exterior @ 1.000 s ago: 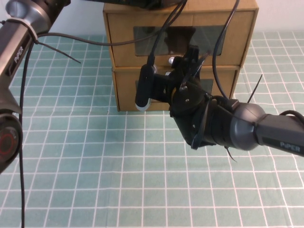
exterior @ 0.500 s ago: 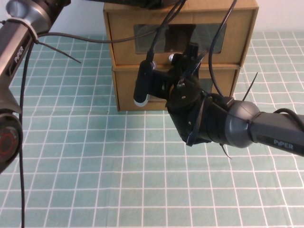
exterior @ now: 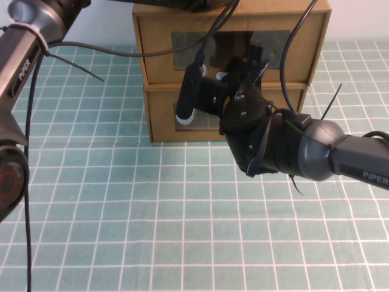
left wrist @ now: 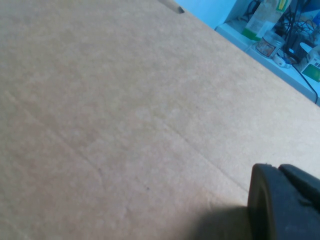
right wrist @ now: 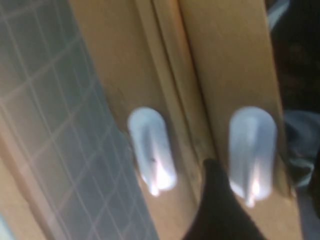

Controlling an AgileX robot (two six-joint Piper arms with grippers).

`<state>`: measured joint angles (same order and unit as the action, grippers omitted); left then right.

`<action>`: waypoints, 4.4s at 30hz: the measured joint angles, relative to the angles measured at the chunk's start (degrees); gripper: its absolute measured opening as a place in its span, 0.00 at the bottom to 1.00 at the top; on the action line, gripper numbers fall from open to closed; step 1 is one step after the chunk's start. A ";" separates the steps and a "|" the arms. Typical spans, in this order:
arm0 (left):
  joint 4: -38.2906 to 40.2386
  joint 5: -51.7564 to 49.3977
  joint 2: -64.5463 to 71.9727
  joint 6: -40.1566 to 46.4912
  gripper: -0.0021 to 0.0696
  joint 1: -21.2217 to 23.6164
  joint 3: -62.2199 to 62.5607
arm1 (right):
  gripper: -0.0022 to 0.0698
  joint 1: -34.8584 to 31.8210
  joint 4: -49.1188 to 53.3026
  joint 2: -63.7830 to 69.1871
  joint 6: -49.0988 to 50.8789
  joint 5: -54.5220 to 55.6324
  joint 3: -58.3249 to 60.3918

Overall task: Open the shoe box
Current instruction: 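Pull the top drawer of the cardboard box fully open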

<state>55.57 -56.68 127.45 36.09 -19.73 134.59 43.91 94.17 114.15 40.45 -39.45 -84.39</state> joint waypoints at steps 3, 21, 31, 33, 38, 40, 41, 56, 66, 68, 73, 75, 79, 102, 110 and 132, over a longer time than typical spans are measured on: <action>0.00 0.00 0.00 0.00 0.02 0.00 0.00 | 0.53 -0.77 0.09 0.00 0.00 3.37 0.00; -1.08 0.20 0.09 -0.65 0.02 0.02 0.11 | 0.26 -1.64 0.25 -0.78 -0.32 4.77 1.04; -0.03 -3.61 -0.02 -3.70 0.02 1.23 0.35 | 0.25 3.49 5.72 -9.16 9.41 2.44 14.75; -0.03 -3.71 -0.10 -3.71 0.02 1.23 0.35 | 0.25 4.94 5.60 -10.91 10.21 1.48 16.94; -0.03 -3.71 -0.10 -4.04 0.02 1.49 0.35 | 0.25 10.22 4.06 -15.06 11.74 -2.30 22.66; -0.03 -3.71 -0.10 -4.04 0.02 1.60 0.35 | 0.25 13.31 2.74 -16.75 12.20 -4.48 24.79; -0.03 -3.71 -0.10 -4.12 0.02 1.70 0.35 | 0.25 15.00 1.93 -17.67 12.71 -5.66 25.95; -0.03 -4.20 -0.14 -4.41 0.02 1.70 0.35 | 0.25 24.50 -3.81 -21.96 16.34 -13.26 30.88; 4.12 -6.65 -0.23 -4.28 0.02 2.34 0.35 | 0.36 24.50 -29.35 -26.37 2.04 -10.96 20.08; 5.16 -7.02 -0.35 -4.28 0.02 2.56 0.35 | 0.46 24.50 -35.77 -28.02 -0.60 -10.52 17.35; 5.91 -10.20 -1.74 -6.44 0.02 3.42 0.53 | 0.73 24.50 -53.02 -31.88 -15.13 -10.64 12.33; 4.89 -12.41 -2.46 -8.27 0.02 3.89 1.02 | 0.79 24.50 -58.35 -33.14 -20.35 -10.91 11.84; 1.78 -14.01 -5.49 -12.42 0.02 5.07 2.02 | 0.82 24.50 -63.24 -36.97 -25.64 -12.17 11.61; -35.77 -15.78 -66.26 -20.48 0.02 7.96 -31.93 | 0.02 24.50 -55.79 -66.45 -35.76 -28.87 15.76; -37.58 -0.42 -89.10 -20.48 0.02 7.96 -68.81 | 0.01 24.50 -54.52 -71.54 -35.76 -21.81 25.83; -37.82 -1.07 -92.31 -20.74 0.02 7.96 -86.23 | 0.01 24.50 -63.53 -71.57 -35.76 -21.57 27.53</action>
<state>17.75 -57.75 35.14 15.35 -11.76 48.35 68.41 30.64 42.58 4.70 -61.02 -56.87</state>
